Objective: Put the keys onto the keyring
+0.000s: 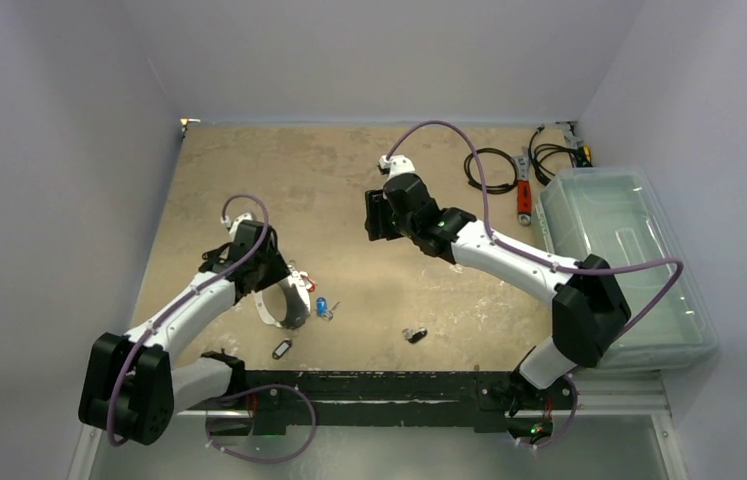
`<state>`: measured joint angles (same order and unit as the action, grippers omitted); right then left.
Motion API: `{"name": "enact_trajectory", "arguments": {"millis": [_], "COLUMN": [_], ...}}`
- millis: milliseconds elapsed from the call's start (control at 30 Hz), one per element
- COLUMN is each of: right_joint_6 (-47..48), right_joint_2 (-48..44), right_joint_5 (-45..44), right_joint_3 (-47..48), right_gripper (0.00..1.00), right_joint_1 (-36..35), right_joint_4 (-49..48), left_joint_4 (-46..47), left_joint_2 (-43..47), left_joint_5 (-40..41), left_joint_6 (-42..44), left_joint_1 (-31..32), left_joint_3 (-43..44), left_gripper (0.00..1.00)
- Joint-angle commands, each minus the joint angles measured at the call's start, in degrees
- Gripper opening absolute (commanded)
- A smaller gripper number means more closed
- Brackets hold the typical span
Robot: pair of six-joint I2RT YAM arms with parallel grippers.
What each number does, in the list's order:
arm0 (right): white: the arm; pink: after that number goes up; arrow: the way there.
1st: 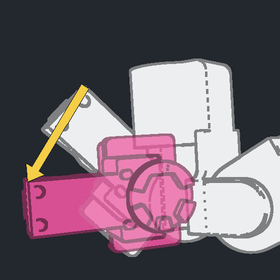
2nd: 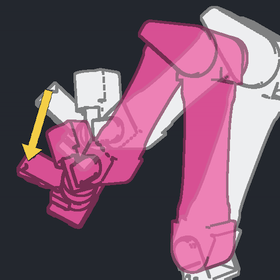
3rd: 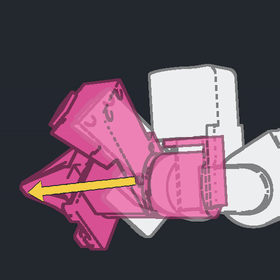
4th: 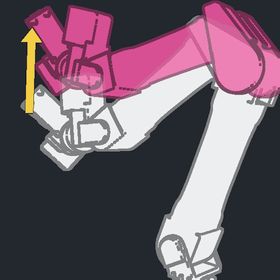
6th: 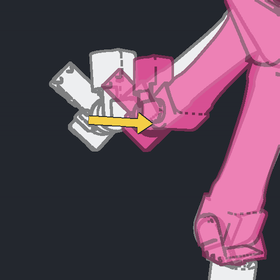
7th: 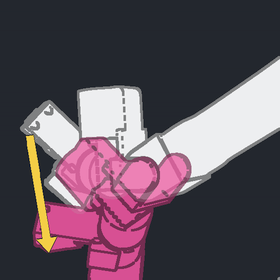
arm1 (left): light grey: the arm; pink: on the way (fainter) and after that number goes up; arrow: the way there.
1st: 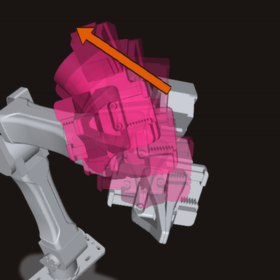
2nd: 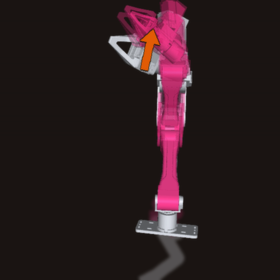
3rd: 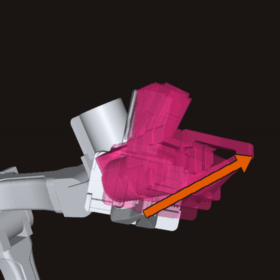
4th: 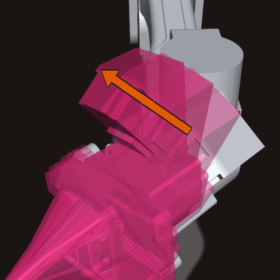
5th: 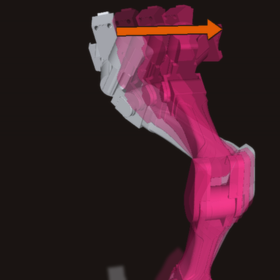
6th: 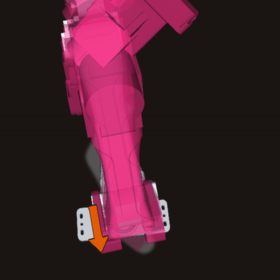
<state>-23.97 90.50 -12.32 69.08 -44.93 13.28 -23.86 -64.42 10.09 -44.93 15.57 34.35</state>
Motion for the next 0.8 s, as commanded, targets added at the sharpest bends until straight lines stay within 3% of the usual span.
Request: {"name": "enact_trajectory", "arguments": {"millis": [0, 133, 767], "right_joint_6": [1.0, 1.3, 2.1], "right_joint_2": [-2.7, -3.1, -3.2], "right_joint_5": [0.7, 1.8, 5.5], "right_joint_3": [-0.6, -1.1, -2.2], "right_gripper": [0.59, 0.59, 0.58], "right_joint_1": [0.1, 0.1, 0.0], "right_joint_4": [-1.3, -2.0, -3.7], "left_joint_4": [7.3, 10.1, 15.1], "left_joint_2": [-2.3, -4.3, -9.5], "left_joint_5": [-2.0, -1.7, 1.5], "left_joint_6": [-2.8, -3.2, -2.2], "left_joint_1": [2.0, 3.1, 4.1], "left_joint_3": [-1.9, -2.4, -2.4], "left_gripper": [0.41, 0.35, 0.35]}}
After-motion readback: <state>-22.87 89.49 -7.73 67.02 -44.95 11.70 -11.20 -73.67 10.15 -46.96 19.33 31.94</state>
